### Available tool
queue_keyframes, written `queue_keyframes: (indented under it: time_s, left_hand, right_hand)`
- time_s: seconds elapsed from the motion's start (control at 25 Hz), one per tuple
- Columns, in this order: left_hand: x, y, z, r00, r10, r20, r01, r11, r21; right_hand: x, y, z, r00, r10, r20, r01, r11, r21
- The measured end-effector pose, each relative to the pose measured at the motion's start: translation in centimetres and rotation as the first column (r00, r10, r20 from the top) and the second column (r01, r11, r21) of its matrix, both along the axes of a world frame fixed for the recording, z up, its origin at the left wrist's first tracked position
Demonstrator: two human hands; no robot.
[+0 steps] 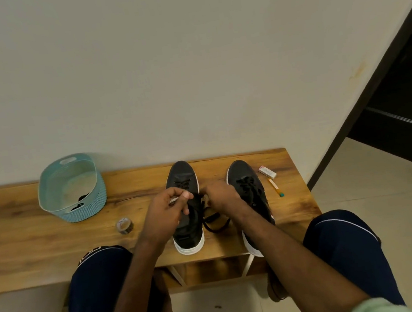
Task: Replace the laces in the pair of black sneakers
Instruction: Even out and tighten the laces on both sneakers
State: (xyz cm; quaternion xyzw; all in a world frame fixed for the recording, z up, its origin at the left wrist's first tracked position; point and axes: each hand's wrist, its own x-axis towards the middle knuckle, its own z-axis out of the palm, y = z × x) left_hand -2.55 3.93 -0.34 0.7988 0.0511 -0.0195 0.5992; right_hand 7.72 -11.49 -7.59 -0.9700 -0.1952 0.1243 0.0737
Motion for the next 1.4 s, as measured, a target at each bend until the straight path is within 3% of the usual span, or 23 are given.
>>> queue_keyframes:
  time_s: [0.16,0.28,0.36,0.44,0.52,0.56,0.64,0.76,0.84,0.92,1.04,1.08,1.16,1.24,1.28,1.4]
  left_hand:
    - [1.3,1.4,-0.6,1.000,0.019,-0.011,-0.020,0.999,-0.038]
    - [2.4,0.9,-0.5,1.000,0.013,-0.025,-0.014,0.997,-0.073]
    - [3.1,0.0,-0.2,0.999,-0.015,-0.036,0.012,0.996,-0.084]
    - [3.6,-0.7,0.2,0.999,-0.038,-0.039,0.034,0.994,-0.100]
    - [3.5,-1.4,0.3,0.997,-0.064,-0.038,0.059,0.991,-0.118]
    - [3.3,-1.7,0.2,0.995,-0.087,-0.044,0.082,0.990,-0.111]
    - [2.7,-2.4,-0.4,0.982,-0.179,-0.068,0.174,0.982,-0.073]
    - [2.0,-4.5,-1.9,0.930,-0.357,-0.089,0.366,0.923,0.118]
    - [2.4,-5.9,-3.1,0.890,-0.447,-0.088,0.440,0.794,0.419]
    - [3.2,-6.8,-3.4,0.868,-0.483,-0.114,0.423,0.600,0.678]
    - [4.0,-7.4,-3.9,0.862,-0.474,-0.179,0.415,0.458,0.786]
    - [4.2,-7.4,-3.8,0.872,-0.456,-0.175,0.400,0.459,0.793]
    - [4.6,-7.3,-3.4,0.933,-0.359,0.002,0.237,0.619,0.749]
    - [5.1,-7.4,-3.1,0.942,-0.226,0.249,0.069,0.855,0.515]
    - [5.5,-7.8,-2.8,0.931,-0.203,0.303,0.080,0.924,0.374]
    - [6.1,-8.9,-2.1,0.945,-0.191,0.266,0.190,0.981,0.032]
  right_hand:
    - [1.0,1.0,-2.2,1.000,-0.017,-0.009,0.016,0.995,-0.100]
    - [1.2,0.3,-1.7,0.996,-0.023,0.090,0.036,0.990,-0.137]
    - [0.9,-0.8,0.1,0.986,-0.039,0.162,0.051,0.996,-0.072]
    - [0.2,-2.7,2.9,0.961,-0.137,0.242,0.104,0.984,0.144]
    - [-0.6,-5.0,5.8,0.901,-0.352,0.252,0.191,0.846,0.499]
    - [-1.0,-6.0,7.0,0.879,-0.438,0.186,0.214,0.713,0.668]
    - [-1.2,-7.4,8.7,0.863,-0.503,0.050,0.225,0.472,0.853]
    - [-1.1,-8.5,9.3,0.851,-0.526,-0.017,0.219,0.323,0.921]
    - [-1.2,-9.0,9.3,0.851,-0.522,-0.065,0.237,0.270,0.933]
    - [-1.3,-9.5,9.0,0.850,-0.519,-0.092,0.258,0.258,0.931]
    - [-1.5,-9.9,8.6,0.851,-0.522,-0.050,0.247,0.315,0.916]
    - [-1.5,-10.0,8.5,0.851,-0.525,-0.024,0.239,0.347,0.907]
    - [-1.5,-10.2,8.2,0.853,-0.522,0.028,0.228,0.420,0.878]
    - [-1.5,-10.1,7.8,0.863,-0.499,0.082,0.210,0.500,0.840]
    - [-1.5,-9.9,7.6,0.871,-0.481,0.103,0.201,0.540,0.818]
    - [-2.1,-8.9,7.1,0.913,-0.387,0.128,0.146,0.604,0.784]
